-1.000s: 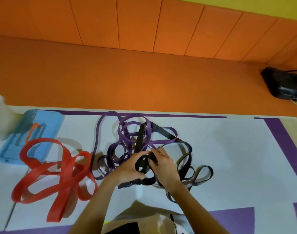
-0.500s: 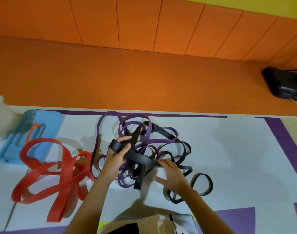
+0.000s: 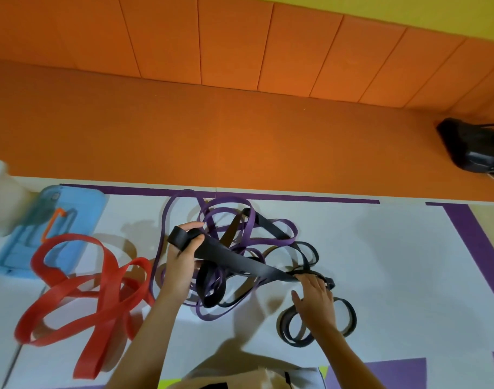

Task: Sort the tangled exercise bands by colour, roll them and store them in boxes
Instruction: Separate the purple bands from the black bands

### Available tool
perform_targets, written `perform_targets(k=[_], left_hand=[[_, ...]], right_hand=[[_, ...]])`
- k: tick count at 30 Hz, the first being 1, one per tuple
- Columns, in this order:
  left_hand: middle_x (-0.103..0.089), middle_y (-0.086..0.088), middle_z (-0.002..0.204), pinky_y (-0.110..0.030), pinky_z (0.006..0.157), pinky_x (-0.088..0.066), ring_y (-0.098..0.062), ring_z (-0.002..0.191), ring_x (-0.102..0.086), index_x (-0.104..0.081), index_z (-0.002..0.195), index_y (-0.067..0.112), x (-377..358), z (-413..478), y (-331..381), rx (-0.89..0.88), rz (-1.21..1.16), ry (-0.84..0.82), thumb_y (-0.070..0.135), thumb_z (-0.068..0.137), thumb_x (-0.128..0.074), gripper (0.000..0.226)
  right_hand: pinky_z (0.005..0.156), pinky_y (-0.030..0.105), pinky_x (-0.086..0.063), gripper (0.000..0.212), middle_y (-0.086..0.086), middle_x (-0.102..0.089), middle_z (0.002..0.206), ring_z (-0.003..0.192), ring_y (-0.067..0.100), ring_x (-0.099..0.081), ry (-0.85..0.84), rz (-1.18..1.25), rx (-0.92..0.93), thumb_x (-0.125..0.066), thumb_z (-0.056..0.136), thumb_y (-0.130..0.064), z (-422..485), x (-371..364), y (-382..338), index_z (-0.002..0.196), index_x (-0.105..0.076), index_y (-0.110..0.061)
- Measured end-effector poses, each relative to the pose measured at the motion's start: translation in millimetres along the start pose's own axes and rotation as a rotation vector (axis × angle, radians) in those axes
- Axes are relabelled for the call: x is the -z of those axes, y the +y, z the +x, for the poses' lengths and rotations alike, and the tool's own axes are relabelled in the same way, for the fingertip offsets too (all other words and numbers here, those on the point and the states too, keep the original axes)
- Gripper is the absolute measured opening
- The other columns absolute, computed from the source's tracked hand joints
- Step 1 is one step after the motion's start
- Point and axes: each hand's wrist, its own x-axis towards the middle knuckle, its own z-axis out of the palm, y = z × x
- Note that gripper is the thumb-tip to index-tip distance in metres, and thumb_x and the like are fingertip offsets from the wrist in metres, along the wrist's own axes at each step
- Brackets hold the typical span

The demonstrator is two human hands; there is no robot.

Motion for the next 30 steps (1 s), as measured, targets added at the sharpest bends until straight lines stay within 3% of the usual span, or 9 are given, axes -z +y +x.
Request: perform_targets(k=[4, 6, 8, 13, 16, 20, 23, 27, 30], left_hand=[[-0.072, -0.011, 0.124, -0.052, 0.099, -0.057, -0.036, 0.124, -0.065, -0.074, 0.118, 0.026, 9.2, 0.9, -0.5, -0.057, -0.033, -0.058, 0.011, 0.098, -0.066, 0.026], [-0.075, -0.017, 0.117, -0.050, 0.099, -0.056, -0.037, 0.117, -0.070, -0.073, 0.113, 0.022, 11.0, 0.5, 2.5, -0.014, -0.091, -0.107, 0.013, 0.091, -0.067, 0.024], [-0.077, -0.021, 0.114, -0.050, 0.102, -0.054, -0.036, 0.115, -0.073, -0.071, 0.108, 0.018, 12.7, 0.6, -0.6, -0.002, -0.035, -0.183, 0.006, 0.093, -0.064, 0.021], [-0.078, -0.020, 0.108, -0.048, 0.108, -0.053, -0.033, 0.113, -0.074, -0.070, 0.114, 0.015, 0.9, -12.8, -22.4, 0.160, 0.143, -0.381, -0.007, 0.099, -0.057, 0.029], [-0.079, -0.002, 0.117, -0.033, 0.102, -0.054, -0.020, 0.118, -0.072, -0.070, 0.123, 0.030, -17.6, -27.9, -33.1, 0.187, 0.267, -0.470, 0.023, 0.097, -0.076, 0.028], [-0.080, 0.008, 0.113, -0.025, 0.092, -0.057, -0.007, 0.108, -0.075, -0.073, 0.111, 0.048, -30.6, -34.4, -34.6, 0.272, 0.284, -0.430, 0.069, 0.062, -0.093, 0.057], [-0.082, -0.001, 0.108, -0.039, 0.097, -0.057, -0.021, 0.107, -0.077, -0.079, 0.102, 0.037, -28.5, -28.3, -41.2, 0.379, 0.270, -0.399, 0.053, 0.061, -0.098, 0.048], [-0.077, -0.004, 0.086, -0.034, 0.079, -0.052, -0.029, 0.096, -0.071, -0.074, 0.083, 0.020, -26.0, -20.9, -47.7, 0.375, 0.312, -0.221, 0.012, 0.086, -0.078, 0.009], [-0.072, -0.008, 0.080, -0.035, 0.079, -0.051, -0.031, 0.089, -0.067, -0.071, 0.085, 0.012, -15.9, -16.2, -46.0, 0.415, 0.201, -0.155, 0.009, 0.084, -0.074, 0.005]], right_hand=[[0.085, 0.029, -0.047, 0.010, -0.010, -0.067, 0.102, 0.104, 0.017, -0.058, 0.070, 0.083, 0.062, -0.064, 0.099, -0.040, 8.2, 11.1, -7.2, 0.097, -0.066, -0.030], [0.062, 0.022, -0.038, 0.028, -0.011, -0.059, 0.077, 0.074, 0.013, -0.056, 0.002, 0.220, 0.110, -0.068, 0.098, -0.034, 8.5, 16.1, -15.9, 0.074, -0.053, -0.031], [0.057, 0.023, -0.037, 0.029, -0.008, -0.057, 0.071, 0.064, 0.011, -0.053, -0.078, 0.330, 0.176, -0.067, 0.098, -0.030, 5.4, 23.0, -30.0, 0.073, -0.054, -0.028], [0.077, 0.029, -0.053, 0.010, -0.009, -0.065, 0.087, 0.085, 0.014, -0.064, -0.160, 0.618, 0.360, -0.068, 0.099, -0.031, -2.0, 42.1, -77.9, 0.092, -0.069, -0.024], [0.084, 0.029, -0.052, 0.003, -0.012, -0.066, 0.095, 0.094, 0.013, -0.061, -0.154, 0.616, 0.477, -0.069, 0.097, -0.022, -6.6, 48.2, -98.8, 0.097, -0.071, -0.020], [0.084, 0.030, -0.050, 0.014, -0.012, -0.063, 0.096, 0.096, 0.013, -0.059, -0.197, 0.663, 0.489, -0.063, 0.099, -0.007, -7.3, 51.5, -95.7, 0.094, -0.070, -0.018], [0.080, 0.019, -0.047, 0.026, -0.016, -0.065, 0.092, 0.089, 0.010, -0.063, -0.289, 0.763, 0.511, -0.055, 0.101, 0.000, -11.8, 49.6, -87.1, 0.092, -0.073, -0.017], [0.086, 0.040, -0.063, 0.022, 0.006, -0.075, 0.117, 0.103, 0.032, -0.073, -0.202, 1.176, 0.194, -0.052, 0.106, -0.002, -4.6, 43.7, -66.1, 0.110, -0.074, -0.005], [0.090, 0.033, -0.060, 0.020, -0.002, -0.073, 0.118, 0.114, 0.026, -0.069, -0.146, 0.932, -0.007, -0.063, 0.103, -0.011, 10.4, 31.4, -36.7, 0.121, -0.069, -0.018]])
